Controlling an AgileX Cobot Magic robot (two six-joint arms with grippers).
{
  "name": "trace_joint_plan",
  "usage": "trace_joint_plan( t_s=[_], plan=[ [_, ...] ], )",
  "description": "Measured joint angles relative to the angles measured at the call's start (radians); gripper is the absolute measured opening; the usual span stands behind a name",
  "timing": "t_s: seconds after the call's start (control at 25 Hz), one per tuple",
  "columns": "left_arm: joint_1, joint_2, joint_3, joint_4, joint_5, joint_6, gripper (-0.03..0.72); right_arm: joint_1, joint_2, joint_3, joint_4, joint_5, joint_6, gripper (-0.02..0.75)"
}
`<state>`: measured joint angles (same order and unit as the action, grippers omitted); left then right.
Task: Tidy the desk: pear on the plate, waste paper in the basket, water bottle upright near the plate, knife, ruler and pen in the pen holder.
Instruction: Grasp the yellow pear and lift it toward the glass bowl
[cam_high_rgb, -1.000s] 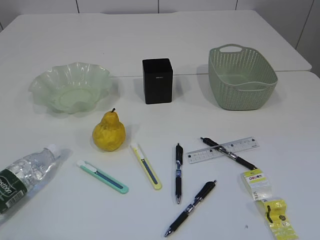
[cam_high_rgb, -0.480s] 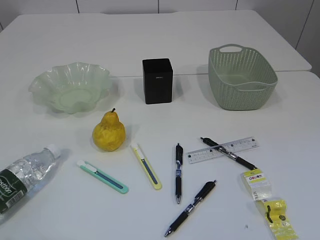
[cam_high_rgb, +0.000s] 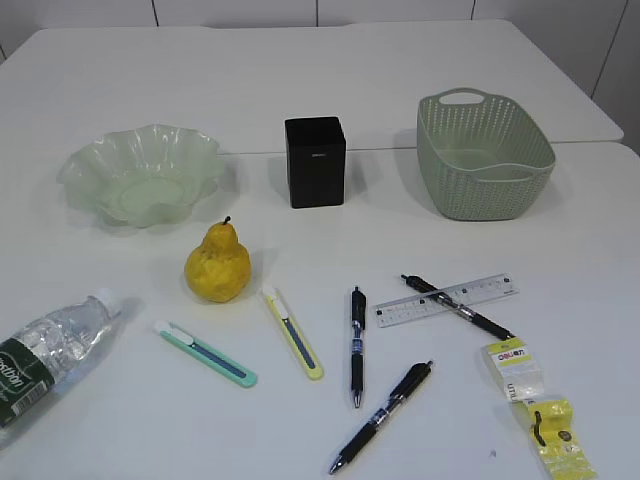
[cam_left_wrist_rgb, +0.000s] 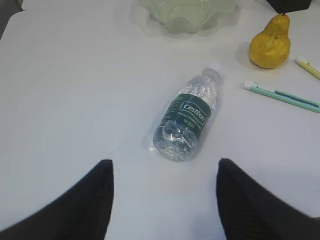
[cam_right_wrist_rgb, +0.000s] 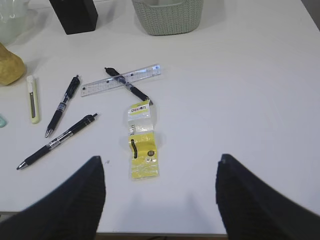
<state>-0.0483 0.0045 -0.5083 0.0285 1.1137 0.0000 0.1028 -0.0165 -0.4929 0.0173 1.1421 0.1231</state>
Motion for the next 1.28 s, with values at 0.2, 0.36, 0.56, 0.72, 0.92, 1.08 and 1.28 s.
trace_joint_plan(
  t_s=[0.2,0.36,0.56,0.72,0.92,1.08,1.28],
  plan=[
    [0.000,0.000,0.000,0.000,0.000,0.000,0.455,0.000,0.000,0.000,0.000,0.000,0.000,0.540],
    [0.000,0.000,0.000,-0.002,0.000,0.000,0.455,0.000,0.000,0.000,0.000,0.000,0.000,0.540],
    [0.000,0.000,0.000,-0.002,0.000,0.000,0.455,0.000,0.000,0.000,0.000,0.000,0.000,0.541],
    [-0.005,0.000,0.000,-0.002,0.000,0.000,0.455,0.000,0.000,0.000,0.000,0.000,0.000,0.540],
    [-0.011,0.000,0.000,-0.002,0.000,0.000,0.456,0.000,0.000,0.000,0.000,0.000,0.000,0.540],
    [-0.011,0.000,0.000,-0.004,0.000,0.000,0.455,0.000,0.000,0.000,0.000,0.000,0.000,0.541],
    [-0.011,0.000,0.000,-0.004,0.000,0.000,0.455,0.000,0.000,0.000,0.000,0.000,0.000,0.540]
  ],
)
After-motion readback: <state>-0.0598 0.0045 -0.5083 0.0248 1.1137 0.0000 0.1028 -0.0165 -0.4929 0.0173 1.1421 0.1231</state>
